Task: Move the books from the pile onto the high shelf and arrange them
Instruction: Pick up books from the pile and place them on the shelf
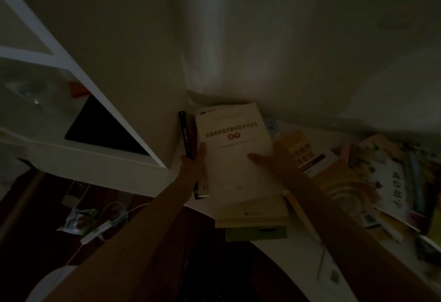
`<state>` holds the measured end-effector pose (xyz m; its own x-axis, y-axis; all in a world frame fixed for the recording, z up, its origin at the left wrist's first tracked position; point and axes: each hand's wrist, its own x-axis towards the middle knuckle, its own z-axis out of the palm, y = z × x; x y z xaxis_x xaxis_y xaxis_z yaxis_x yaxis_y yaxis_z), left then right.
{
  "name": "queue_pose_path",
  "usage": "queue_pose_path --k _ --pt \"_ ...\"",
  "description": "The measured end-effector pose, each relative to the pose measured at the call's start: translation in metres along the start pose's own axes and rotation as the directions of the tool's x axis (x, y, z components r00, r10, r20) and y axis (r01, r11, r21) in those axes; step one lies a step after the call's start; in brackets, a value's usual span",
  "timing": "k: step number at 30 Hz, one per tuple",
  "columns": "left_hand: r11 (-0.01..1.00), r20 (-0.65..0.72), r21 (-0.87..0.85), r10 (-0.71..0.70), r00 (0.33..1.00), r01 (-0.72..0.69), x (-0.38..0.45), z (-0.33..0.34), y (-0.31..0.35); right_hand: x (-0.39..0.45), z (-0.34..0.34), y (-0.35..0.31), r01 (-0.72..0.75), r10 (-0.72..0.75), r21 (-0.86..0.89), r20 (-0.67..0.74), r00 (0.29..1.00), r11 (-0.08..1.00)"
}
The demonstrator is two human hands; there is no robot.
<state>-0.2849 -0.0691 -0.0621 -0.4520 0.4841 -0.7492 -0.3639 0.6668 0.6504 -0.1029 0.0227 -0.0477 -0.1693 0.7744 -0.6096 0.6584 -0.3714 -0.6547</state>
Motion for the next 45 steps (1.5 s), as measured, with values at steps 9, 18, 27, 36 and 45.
queue_pose_path --k 9,18,27,36,45 --pt "0.995 0.138 -0.031 0.101 0.985 -0.097 0.002 -0.010 0.007 0.002 0.007 -0.021 0.005 -0.007 0.190 0.011 1.000 0.982" --pt "0.996 0.241 -0.080 0.068 0.968 -0.050 -0.014 -0.019 0.019 -0.020 -0.002 -0.014 -0.088 -0.014 0.555 0.178 0.984 0.827" --pt "0.996 0.666 0.028 0.048 0.744 -0.089 -0.049 -0.030 0.025 -0.064 -0.027 0.005 0.030 -0.172 0.584 0.189 0.967 0.811" --pt "0.995 0.746 -0.059 0.095 0.659 -0.076 -0.085 -0.028 0.041 -0.112 -0.010 0.016 -0.037 -0.072 0.754 0.111 0.991 0.655" --pt "0.958 0.842 0.040 0.121 0.526 -0.285 -0.127 -0.032 0.079 -0.165 -0.017 0.001 -0.038 -0.067 0.859 0.083 0.994 0.511"
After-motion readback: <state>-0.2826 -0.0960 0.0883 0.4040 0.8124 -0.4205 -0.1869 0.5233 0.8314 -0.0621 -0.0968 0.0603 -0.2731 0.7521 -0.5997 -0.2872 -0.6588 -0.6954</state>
